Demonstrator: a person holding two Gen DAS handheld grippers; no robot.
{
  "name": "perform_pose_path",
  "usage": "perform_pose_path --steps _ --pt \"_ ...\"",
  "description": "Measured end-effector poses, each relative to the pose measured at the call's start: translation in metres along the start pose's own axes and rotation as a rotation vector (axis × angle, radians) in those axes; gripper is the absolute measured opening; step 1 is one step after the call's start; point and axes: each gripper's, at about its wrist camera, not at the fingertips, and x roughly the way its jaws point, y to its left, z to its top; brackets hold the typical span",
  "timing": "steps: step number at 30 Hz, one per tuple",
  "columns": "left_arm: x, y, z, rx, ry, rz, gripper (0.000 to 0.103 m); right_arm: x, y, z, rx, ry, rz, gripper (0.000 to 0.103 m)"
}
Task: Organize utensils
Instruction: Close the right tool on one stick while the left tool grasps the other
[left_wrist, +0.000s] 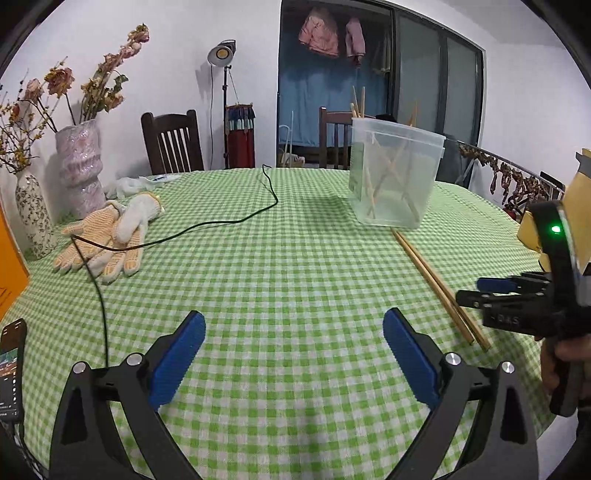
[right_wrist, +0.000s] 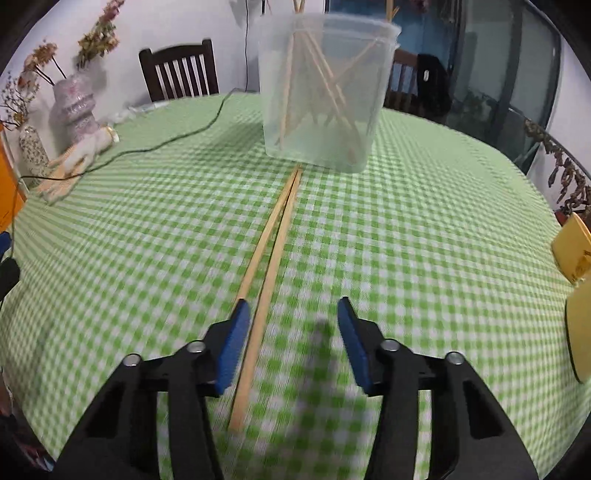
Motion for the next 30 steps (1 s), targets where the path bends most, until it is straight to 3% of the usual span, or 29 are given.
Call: perform_pose_path --steps 5,7,9,10,17,21,25,26,27,29,30 --pt "0.013 -0.006 0.004 0.008 0.023 -0.015 0.094 -0.008 0.004 -0.014 -0.017 0.007 0.020 0.033" --pt "0.018 -0.010 0.006 0.013 0.037 -0.021 0.094 -0.017 0.002 -0.025 -0.026 0.005 0.024 0.025" --pt "0.026 -0.018 0.008 0.021 0.055 -0.037 0.094 -0.024 -0.008 -0.034 -0.010 0.004 0.015 0.008" --pt "0.029 -0.024 0.010 0.028 0.062 -0.050 0.094 -0.027 -0.013 -0.037 0.002 0.003 -0.003 0.007" --pt "0.047 -0.098 0.012 0.219 0.081 -0.123 0.094 -0.041 -0.070 -0.055 0.142 -0.018 -0.084 0.007" --pt "0.066 -0.141 0.009 0.314 0.157 -0.147 0.094 -0.044 -0.080 -0.058 0.156 -0.027 -0.073 0.007" --pt "0.081 -0.159 0.007 0.290 0.231 -0.157 0.092 -0.044 -0.083 -0.059 0.145 -0.036 -0.051 0.007" --pt "0.083 -0.162 0.006 0.291 0.238 -0.153 0.087 -0.044 -0.085 -0.059 0.147 -0.037 -0.043 0.007" --pt "0.086 -0.164 0.004 0.307 0.246 -0.141 0.076 -0.045 -0.087 -0.060 0.149 -0.039 -0.035 0.007" --pt "0.092 -0.163 0.001 0.314 0.284 -0.151 0.051 -0.044 -0.088 -0.060 0.150 -0.042 -0.025 0.007" --pt "0.091 -0.161 0.000 0.297 0.290 -0.177 0.033 -0.045 -0.089 -0.061 0.151 -0.043 -0.018 0.007"
